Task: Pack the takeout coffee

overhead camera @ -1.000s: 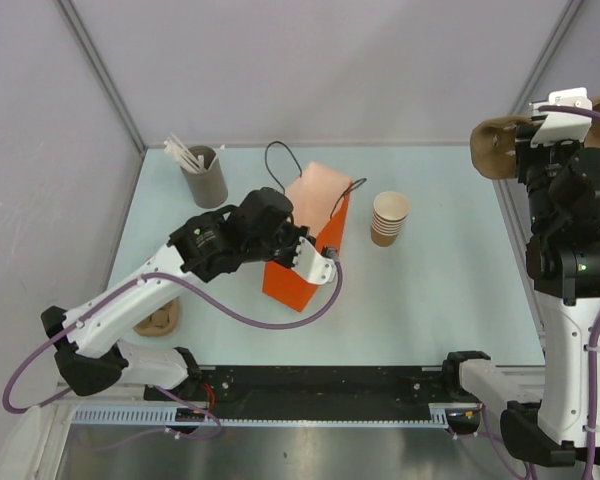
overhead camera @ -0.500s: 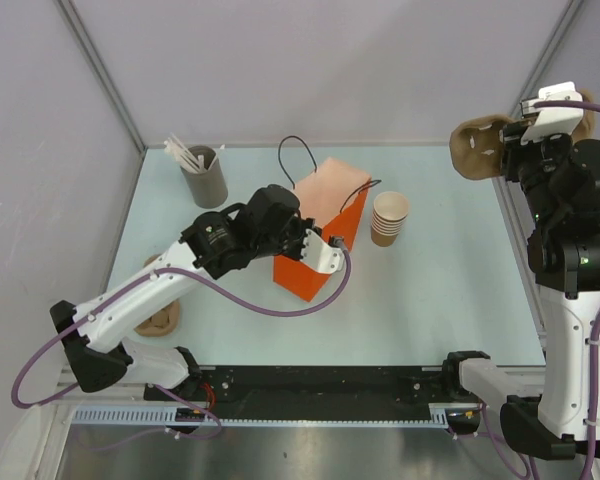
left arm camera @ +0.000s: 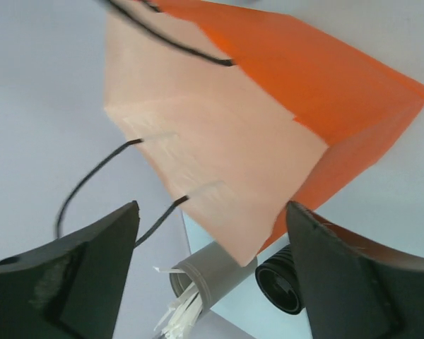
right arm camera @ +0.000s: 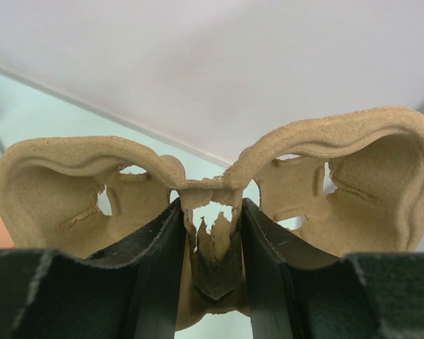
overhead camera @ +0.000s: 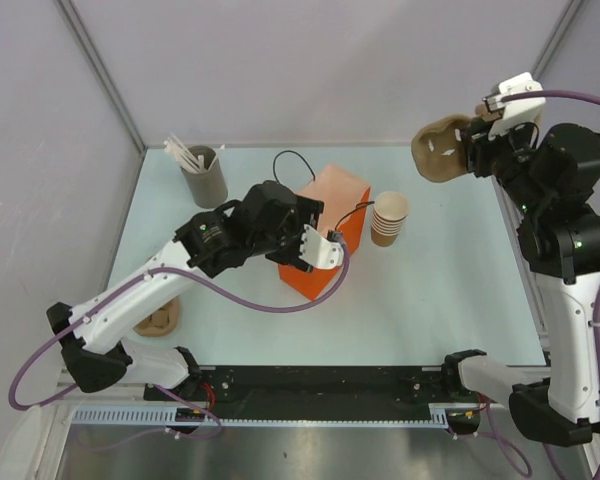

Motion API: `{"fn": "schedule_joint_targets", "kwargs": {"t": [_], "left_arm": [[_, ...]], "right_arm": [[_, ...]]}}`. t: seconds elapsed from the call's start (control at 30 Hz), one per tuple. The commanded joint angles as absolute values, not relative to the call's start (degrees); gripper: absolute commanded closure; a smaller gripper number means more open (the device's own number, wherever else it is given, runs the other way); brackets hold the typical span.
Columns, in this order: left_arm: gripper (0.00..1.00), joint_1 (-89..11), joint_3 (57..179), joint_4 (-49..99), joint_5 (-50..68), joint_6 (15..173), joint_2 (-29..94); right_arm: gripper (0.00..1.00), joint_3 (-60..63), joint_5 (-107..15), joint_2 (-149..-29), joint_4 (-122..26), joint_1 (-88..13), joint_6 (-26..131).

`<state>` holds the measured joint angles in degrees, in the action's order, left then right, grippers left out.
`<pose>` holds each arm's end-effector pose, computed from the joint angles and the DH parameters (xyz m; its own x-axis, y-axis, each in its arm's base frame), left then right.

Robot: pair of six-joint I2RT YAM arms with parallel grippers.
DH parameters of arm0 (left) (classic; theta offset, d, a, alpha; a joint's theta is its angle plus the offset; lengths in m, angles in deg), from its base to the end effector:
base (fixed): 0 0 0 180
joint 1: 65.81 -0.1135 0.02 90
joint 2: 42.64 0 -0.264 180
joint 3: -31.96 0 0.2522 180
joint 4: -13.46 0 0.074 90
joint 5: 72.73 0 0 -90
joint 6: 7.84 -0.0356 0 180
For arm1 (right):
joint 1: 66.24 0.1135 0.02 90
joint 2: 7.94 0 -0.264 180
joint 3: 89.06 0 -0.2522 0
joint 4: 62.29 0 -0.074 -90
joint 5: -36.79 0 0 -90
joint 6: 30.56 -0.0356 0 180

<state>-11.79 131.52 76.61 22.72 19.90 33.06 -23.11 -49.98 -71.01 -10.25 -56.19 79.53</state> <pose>0.1614 -0.2166 0.4020 0.5016 0.8088 -0.3070 0.6841 -0.1536 0.7130 0.1658 0.0314 0.5428 0.0618 -0.3373 -0.9394 -0.2220 0.9129 -0.3425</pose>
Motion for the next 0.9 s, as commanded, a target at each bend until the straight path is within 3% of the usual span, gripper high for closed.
{"fn": "schedule_joint_targets", "kwargs": {"t": [0.0, 0.03, 0.23, 0.47, 0.87], "left_arm": [[0.05, -12.46, 140.44, 75.39, 23.51, 21.25, 31.36], [0.01, -12.98, 141.68, 75.21, 23.42, 21.25, 31.45], [0.01, -18.59, 149.51, 72.23, 22.28, 23.62, 31.45], [0.00, -29.41, 146.19, 61.25, 17.72, 31.00, 30.66], [0.01, -46.99, 142.84, 44.73, 1.46, 62.01, 33.03]], "right_arm": [[0.59, -27.93, -49.42, -74.29, -8.72, -49.11, 79.74], [0.59, -28.81, -49.34, -75.17, -8.28, -47.79, 79.74], [0.59, -33.73, -44.51, -81.59, -6.34, -42.34, 77.11], [0.59, -38.13, -40.38, -87.92, -4.50, -36.98, 74.56], [0.59, -37.69, -39.07, -91.09, -4.06, -34.42, 74.12]]}}
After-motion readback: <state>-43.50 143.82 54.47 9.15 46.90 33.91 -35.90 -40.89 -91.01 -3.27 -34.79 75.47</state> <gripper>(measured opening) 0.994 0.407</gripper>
